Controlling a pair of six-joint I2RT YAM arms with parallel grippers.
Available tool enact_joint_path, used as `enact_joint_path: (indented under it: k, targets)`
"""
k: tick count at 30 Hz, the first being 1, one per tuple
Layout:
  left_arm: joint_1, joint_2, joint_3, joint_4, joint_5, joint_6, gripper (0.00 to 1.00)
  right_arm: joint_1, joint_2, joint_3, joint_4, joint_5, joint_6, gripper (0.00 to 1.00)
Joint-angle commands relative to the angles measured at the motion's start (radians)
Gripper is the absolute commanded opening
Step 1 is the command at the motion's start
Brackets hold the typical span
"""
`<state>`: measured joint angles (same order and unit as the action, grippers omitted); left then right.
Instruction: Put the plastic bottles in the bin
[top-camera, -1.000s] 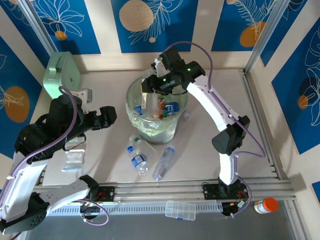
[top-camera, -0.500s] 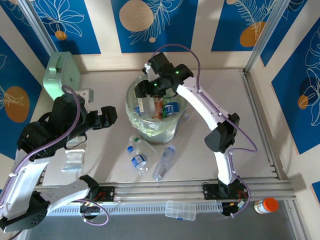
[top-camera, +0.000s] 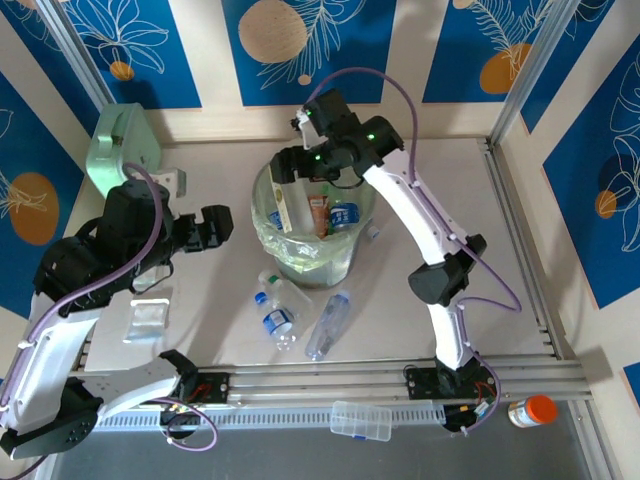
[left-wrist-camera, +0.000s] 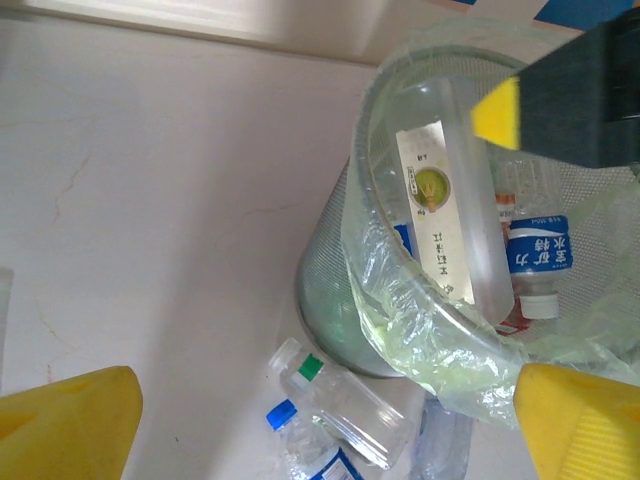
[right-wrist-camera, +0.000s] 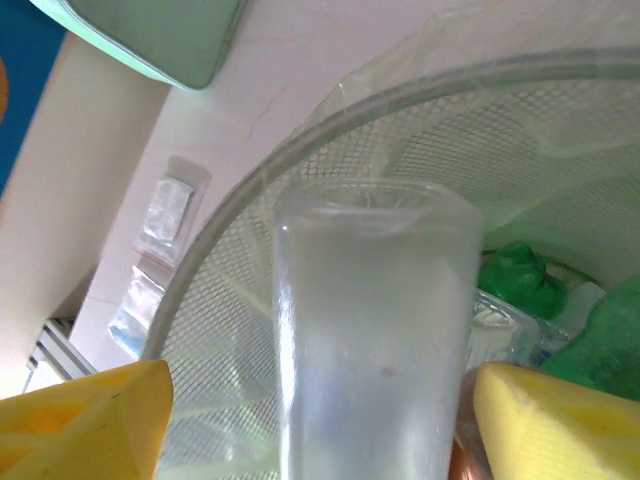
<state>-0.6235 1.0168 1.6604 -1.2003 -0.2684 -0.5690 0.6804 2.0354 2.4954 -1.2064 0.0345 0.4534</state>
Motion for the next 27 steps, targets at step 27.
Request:
enact_joint_path:
  k: [27]
  targets:
    - [0.117,-0.246,-0.638,0.172,0.216,-0.421,0.99,-0.026,-0.181,-0.164,0.013,-0.019,0.005,0.65]
